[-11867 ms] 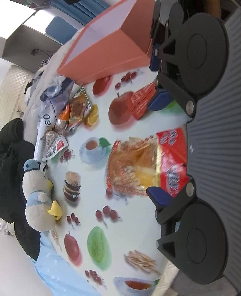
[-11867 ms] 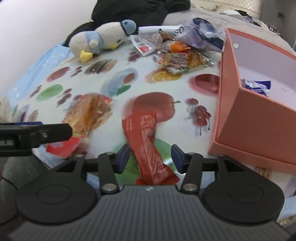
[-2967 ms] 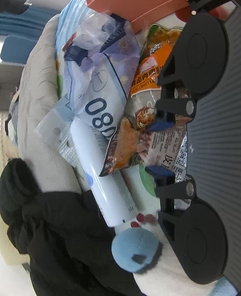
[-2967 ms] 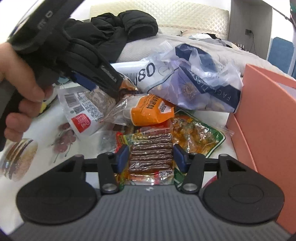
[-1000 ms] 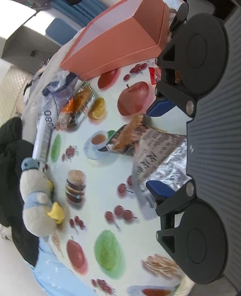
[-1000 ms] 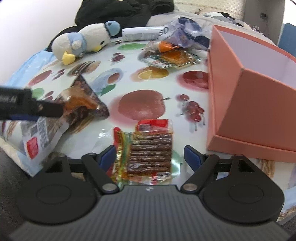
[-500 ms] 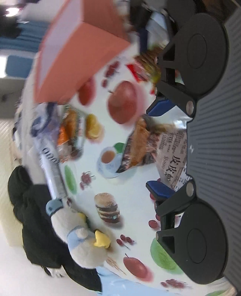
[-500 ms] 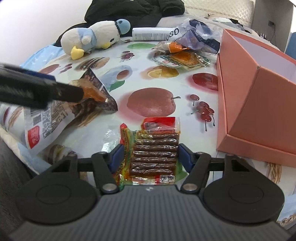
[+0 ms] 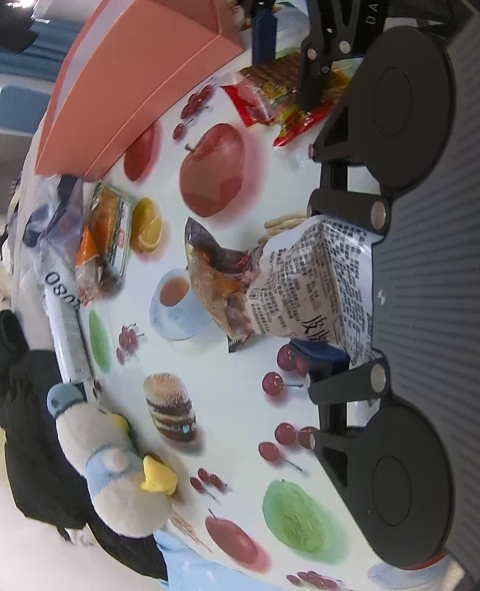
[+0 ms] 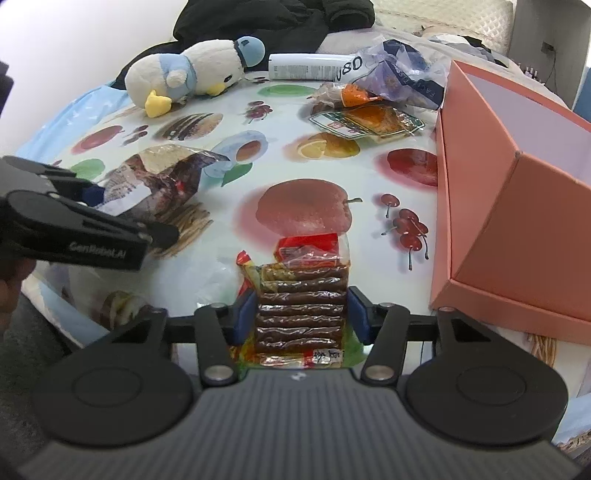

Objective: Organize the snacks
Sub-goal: 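Lift the pastry bag with the left gripper while the right lifts the sausage-stick pack, then carry the pastry bag and sausage-stick pack over the pink box with both grippers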

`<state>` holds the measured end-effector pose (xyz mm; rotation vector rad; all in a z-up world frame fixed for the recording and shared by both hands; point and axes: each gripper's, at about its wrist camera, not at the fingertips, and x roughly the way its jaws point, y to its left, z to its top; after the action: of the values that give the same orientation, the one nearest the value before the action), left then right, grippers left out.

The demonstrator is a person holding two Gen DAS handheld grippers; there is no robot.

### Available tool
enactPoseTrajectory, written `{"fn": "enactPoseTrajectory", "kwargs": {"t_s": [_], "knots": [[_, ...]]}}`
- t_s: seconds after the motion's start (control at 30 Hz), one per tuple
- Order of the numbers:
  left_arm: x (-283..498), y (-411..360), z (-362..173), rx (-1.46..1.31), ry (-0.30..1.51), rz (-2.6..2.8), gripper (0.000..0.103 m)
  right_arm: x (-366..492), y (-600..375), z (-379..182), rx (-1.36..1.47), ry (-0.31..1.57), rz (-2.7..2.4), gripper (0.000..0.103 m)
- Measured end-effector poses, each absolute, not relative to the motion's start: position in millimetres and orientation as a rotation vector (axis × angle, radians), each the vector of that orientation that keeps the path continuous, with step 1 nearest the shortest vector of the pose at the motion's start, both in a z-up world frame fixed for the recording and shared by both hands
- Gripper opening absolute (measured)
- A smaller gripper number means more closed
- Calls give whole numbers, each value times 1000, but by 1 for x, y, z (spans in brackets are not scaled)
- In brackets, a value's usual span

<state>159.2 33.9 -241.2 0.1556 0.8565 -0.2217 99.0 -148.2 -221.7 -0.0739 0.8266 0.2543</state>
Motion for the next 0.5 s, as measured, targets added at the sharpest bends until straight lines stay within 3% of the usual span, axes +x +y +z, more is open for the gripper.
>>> {"fn": "enactPoseTrajectory", "kwargs": {"t_s": [0.17,0.5], "knots": [[152,35,-229,83,846,-189,48,100,-150,-218,-57,832,255,55],[129,33,-196,-105,818,-113,46,93,-164,-200,-17,806,229,55]]}}
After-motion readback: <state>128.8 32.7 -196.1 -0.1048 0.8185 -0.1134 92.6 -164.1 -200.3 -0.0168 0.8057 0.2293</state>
